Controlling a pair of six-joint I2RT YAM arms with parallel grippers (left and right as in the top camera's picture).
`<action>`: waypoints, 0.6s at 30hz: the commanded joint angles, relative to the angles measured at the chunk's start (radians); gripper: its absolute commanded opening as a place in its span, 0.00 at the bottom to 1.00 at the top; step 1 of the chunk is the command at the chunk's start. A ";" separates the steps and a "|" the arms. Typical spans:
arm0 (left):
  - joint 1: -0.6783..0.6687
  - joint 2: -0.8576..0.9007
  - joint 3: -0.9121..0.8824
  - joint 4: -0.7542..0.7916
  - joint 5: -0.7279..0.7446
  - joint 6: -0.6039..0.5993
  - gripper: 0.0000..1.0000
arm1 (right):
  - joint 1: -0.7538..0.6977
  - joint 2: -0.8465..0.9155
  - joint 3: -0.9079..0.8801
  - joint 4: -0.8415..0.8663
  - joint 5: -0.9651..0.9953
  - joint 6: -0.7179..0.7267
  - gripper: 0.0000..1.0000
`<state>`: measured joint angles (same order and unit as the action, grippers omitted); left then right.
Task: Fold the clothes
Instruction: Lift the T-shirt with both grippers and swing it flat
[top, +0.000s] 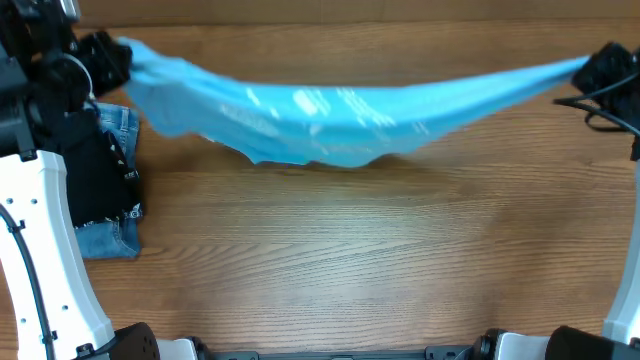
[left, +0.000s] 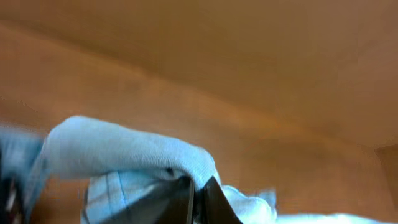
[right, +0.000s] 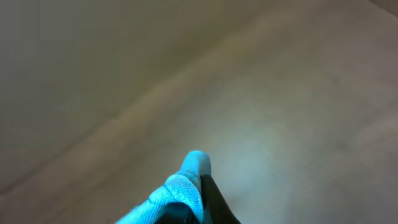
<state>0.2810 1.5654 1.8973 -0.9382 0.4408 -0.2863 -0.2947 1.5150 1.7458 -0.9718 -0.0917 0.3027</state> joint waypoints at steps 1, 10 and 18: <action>0.007 -0.001 0.019 0.090 0.050 -0.071 0.04 | -0.008 0.032 0.028 0.041 -0.137 -0.050 0.04; -0.042 -0.001 0.018 -0.086 0.084 0.023 0.04 | -0.008 0.116 0.027 -0.090 -0.081 -0.146 0.04; -0.180 0.002 -0.069 -0.428 0.005 0.101 0.04 | -0.010 0.232 -0.047 -0.345 0.226 -0.145 0.05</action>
<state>0.1375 1.5654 1.8706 -1.3384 0.4889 -0.2340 -0.2951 1.7054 1.7275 -1.3006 0.0078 0.1703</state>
